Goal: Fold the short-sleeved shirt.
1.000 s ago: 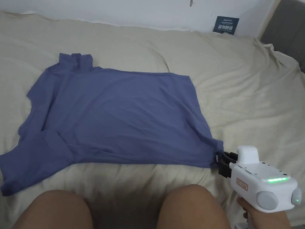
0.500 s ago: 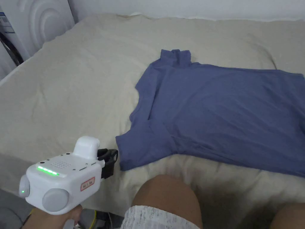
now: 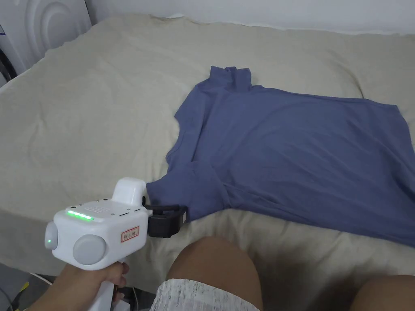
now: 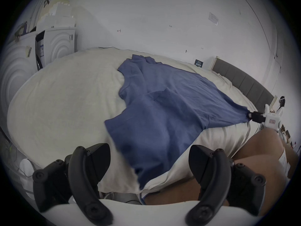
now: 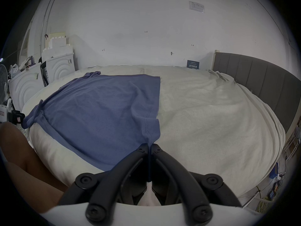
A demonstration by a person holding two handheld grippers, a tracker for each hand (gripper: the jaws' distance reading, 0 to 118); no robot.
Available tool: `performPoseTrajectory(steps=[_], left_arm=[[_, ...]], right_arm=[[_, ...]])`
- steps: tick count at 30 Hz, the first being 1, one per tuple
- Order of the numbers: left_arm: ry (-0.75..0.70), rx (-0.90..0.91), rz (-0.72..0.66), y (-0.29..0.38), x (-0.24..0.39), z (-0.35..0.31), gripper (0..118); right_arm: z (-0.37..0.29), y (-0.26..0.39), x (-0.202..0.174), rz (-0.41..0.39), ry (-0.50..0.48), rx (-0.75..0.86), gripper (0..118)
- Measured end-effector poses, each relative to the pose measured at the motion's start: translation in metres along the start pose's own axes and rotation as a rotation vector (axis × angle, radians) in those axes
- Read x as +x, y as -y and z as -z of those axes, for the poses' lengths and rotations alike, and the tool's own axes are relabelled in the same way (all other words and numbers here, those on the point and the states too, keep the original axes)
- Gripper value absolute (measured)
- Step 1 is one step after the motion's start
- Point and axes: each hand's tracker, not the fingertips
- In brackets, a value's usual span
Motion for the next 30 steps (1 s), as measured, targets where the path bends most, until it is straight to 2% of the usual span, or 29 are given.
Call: performPoseTrajectory(steps=[4, 5, 6, 7, 9, 13, 16, 19, 30], left_arm=[[0.014, -0.055, 0.012, -0.003, 0.005, 0.016, 101], [0.018, -0.076, 0.011, -0.002, 0.006, 0.021, 97], [0.023, -0.067, 0.010, -0.001, 0.006, 0.022, 87], [0.024, -0.064, 0.009, -0.002, 0.008, 0.022, 68], [0.001, -0.063, 0.006, -0.003, 0.008, 0.025, 38], [0.001, -0.060, -0.019, -0.001, -0.001, 0.029, 21], [-0.005, -0.053, -0.011, -0.005, 0.002, 0.026, 13], [-0.009, -0.031, -0.004, -0.008, 0.008, 0.018, 10], [-0.014, 0.037, 0.040, -0.027, 0.017, -0.007, 9]], right_arm=[[0.002, -0.001, 0.004, 0.004, 0.000, -0.005, 3], [0.002, 0.000, 0.005, 0.004, -0.001, -0.007, 3], [0.002, -0.001, 0.005, 0.000, -0.001, -0.008, 3], [0.001, -0.002, 0.005, -0.001, -0.001, -0.008, 3], [0.004, 0.000, 0.012, 0.001, -0.002, -0.007, 3], [0.005, -0.001, 0.018, 0.006, -0.007, -0.003, 3], [0.004, -0.005, 0.020, 0.000, -0.012, 0.015, 3], [0.003, -0.015, 0.017, -0.018, -0.015, 0.036, 3], [0.000, -0.024, 0.016, 0.003, -0.026, 0.050, 3]])
